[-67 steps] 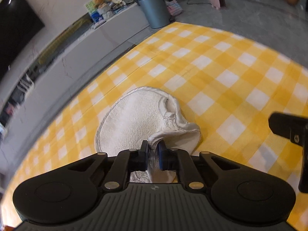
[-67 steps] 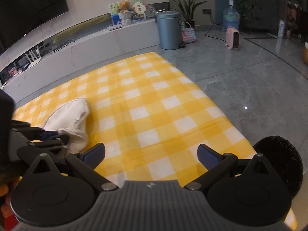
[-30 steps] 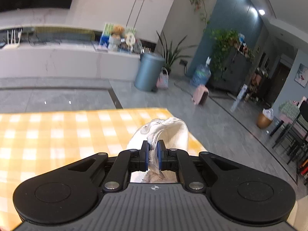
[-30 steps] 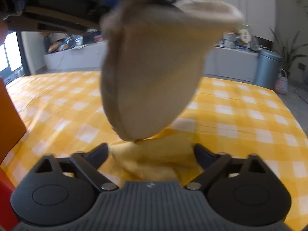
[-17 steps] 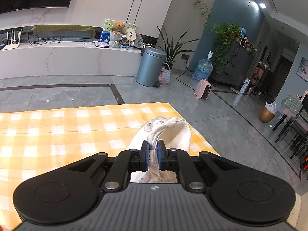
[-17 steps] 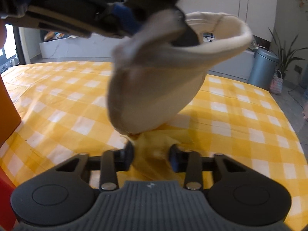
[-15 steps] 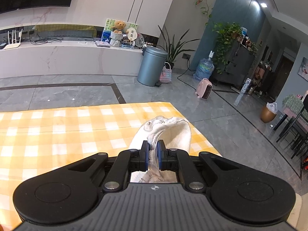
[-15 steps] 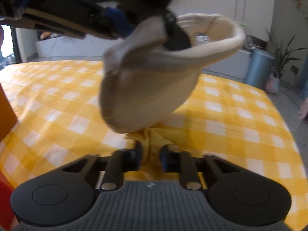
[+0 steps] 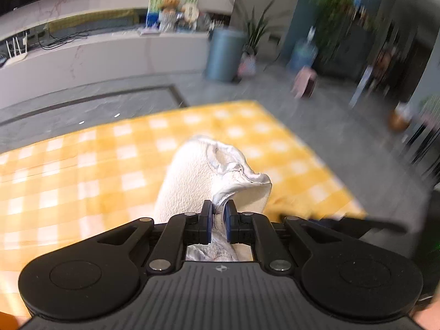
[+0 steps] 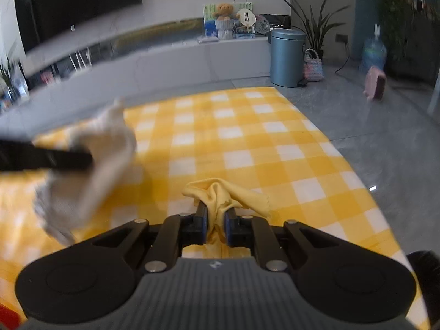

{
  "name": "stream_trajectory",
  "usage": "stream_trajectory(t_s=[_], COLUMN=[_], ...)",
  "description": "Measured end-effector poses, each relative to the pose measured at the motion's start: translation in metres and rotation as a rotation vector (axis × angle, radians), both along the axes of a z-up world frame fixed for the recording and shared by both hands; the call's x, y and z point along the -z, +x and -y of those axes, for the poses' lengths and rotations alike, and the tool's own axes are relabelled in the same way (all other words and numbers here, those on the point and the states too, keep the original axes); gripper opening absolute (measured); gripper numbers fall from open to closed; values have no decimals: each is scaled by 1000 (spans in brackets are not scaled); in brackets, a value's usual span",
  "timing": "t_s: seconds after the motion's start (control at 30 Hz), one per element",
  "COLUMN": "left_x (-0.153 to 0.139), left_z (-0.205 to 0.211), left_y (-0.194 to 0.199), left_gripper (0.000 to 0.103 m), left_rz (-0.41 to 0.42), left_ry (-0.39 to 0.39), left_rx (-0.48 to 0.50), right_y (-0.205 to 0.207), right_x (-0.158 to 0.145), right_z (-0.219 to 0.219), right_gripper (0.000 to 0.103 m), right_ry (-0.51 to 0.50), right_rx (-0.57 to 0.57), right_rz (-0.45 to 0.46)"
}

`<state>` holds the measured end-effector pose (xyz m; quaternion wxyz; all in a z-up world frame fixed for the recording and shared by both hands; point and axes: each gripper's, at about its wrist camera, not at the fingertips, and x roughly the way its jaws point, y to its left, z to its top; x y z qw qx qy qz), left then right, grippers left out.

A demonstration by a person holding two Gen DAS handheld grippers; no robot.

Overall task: Organize soft objects
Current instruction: 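Grasp the yellow cloth with the right tool and lift it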

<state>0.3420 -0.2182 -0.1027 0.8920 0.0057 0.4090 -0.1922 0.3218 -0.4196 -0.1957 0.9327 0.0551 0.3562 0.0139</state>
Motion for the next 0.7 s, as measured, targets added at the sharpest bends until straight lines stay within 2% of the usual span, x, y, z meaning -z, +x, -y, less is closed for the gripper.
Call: stream_trajectory(t_s=[0.03, 0.1, 0.23, 0.3, 0.37, 0.47, 0.6, 0.63, 0.7], left_x=[4, 15, 36, 47, 53, 54, 52, 50, 40], left_z=[5, 16, 36, 44, 49, 45, 31, 28, 22], left_y=[3, 5, -1, 0, 2, 3, 15, 16, 16], left_gripper=[12, 21, 38, 77, 94, 102, 102, 101, 92], left_rz=[-24, -57, -35, -43, -21, -6, -97, -108, -107], left_ry=[45, 143, 327, 409, 478, 479, 382, 375, 354], left_rx=[4, 5, 17, 41, 39, 19, -38, -53, -85], right_y=[1, 6, 12, 13, 13, 8, 5, 4, 3], right_x=[0, 3, 8, 7, 6, 0, -6, -7, -9], right_z=[-2, -11, -23, -23, -23, -18, -14, -13, -10], right_gripper=[10, 10, 10, 10, 10, 10, 10, 10, 10], right_ry=[4, -15, -43, -52, -57, -40, -7, -2, 11], right_rx=[-5, -15, -28, -33, -29, -26, -26, -23, -19], right_rz=[11, 5, -15, -18, -10, 7, 29, 34, 41])
